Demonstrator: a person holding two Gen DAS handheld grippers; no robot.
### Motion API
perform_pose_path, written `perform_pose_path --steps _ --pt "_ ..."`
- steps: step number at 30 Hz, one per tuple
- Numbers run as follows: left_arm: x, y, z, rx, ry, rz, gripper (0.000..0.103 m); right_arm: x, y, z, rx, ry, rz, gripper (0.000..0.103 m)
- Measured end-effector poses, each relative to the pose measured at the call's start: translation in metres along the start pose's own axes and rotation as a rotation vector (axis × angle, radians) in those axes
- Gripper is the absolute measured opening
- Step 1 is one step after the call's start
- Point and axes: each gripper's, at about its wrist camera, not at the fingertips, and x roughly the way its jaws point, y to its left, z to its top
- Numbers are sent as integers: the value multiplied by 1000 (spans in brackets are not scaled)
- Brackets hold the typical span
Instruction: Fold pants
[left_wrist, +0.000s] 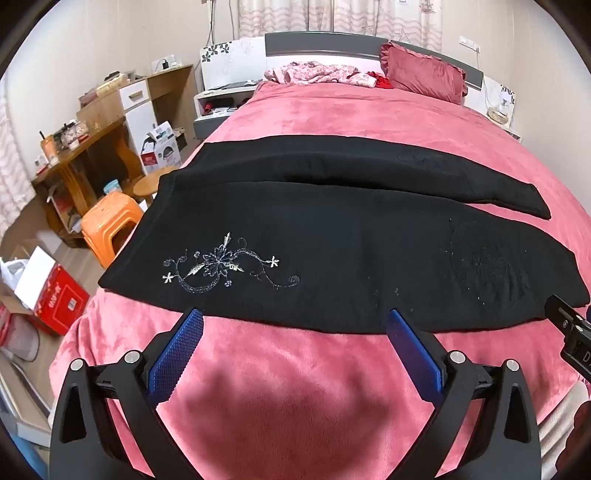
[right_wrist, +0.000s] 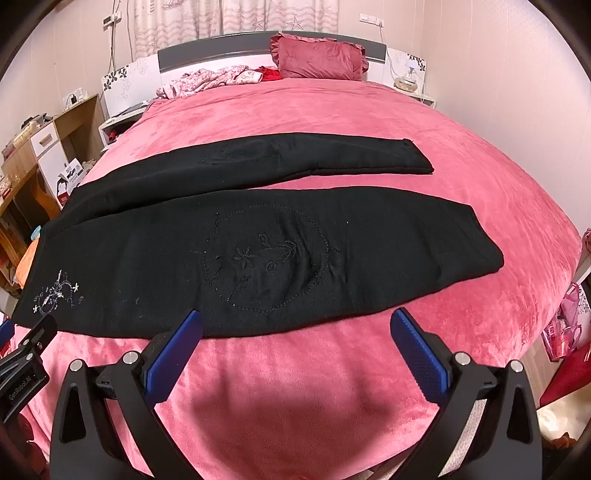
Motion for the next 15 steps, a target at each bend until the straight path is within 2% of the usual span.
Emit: perform_pose_path --steps 15 --pt "-1 0 0 3 -6 4 99 0 0 0 1 2 0 101"
